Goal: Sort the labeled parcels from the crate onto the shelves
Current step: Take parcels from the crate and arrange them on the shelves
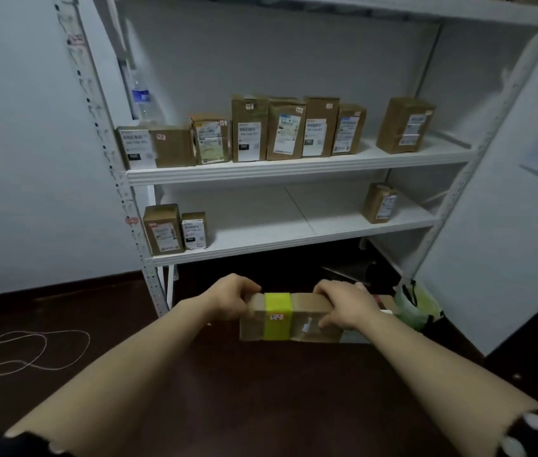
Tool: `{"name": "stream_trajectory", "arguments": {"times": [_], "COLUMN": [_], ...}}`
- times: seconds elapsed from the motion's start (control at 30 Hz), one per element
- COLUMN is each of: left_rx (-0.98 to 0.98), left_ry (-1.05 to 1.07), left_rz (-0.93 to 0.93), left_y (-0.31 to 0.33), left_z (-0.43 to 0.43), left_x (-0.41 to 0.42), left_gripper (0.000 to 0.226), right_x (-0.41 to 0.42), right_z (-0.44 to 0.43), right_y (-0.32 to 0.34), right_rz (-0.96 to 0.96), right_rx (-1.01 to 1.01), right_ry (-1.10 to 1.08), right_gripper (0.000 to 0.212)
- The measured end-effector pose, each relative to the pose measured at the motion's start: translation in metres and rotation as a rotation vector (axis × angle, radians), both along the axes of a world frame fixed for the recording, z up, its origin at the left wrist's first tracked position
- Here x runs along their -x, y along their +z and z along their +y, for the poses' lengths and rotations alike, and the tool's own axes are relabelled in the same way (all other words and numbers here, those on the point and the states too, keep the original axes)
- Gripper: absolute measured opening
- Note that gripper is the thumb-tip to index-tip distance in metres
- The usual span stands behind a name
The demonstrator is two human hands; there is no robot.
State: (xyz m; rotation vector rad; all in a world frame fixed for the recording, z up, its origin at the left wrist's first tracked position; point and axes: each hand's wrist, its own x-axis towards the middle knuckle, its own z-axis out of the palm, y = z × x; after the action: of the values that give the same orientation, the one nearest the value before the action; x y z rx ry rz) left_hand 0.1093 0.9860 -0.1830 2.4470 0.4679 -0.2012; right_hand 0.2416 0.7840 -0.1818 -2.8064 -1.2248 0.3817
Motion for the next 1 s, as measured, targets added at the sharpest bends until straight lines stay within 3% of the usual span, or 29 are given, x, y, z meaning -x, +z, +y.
{"name": "stream_trajectory", "arguments": {"times": [0.37,0.73,1.0], "left_rx": [-0.123,-0.158,-0.154], "left_ry": [0.023,0.120,0.229], "left_rz": [-0.088,0.097,0.103], "left_y": [-0.024,-0.096,-0.152], "left_z": [0.086,0.162,0.228], "left_x": [-0.134,-0.336,-0.421], "left_gripper": [0.053,0.057,0.062], "right_x": [-0.132,-0.369,-0.466], "right_z": [0.087,0.189,0.269], "right_y": [-0.033,-0.102,-0.149], "right_rz": [-0.121,-0.095,-0.037], "right_rx": [0.039,0.110,0.091], "right_ry": [-0.021,0.157,0.189], "right_gripper": [0.060,0.054,0.053]}}
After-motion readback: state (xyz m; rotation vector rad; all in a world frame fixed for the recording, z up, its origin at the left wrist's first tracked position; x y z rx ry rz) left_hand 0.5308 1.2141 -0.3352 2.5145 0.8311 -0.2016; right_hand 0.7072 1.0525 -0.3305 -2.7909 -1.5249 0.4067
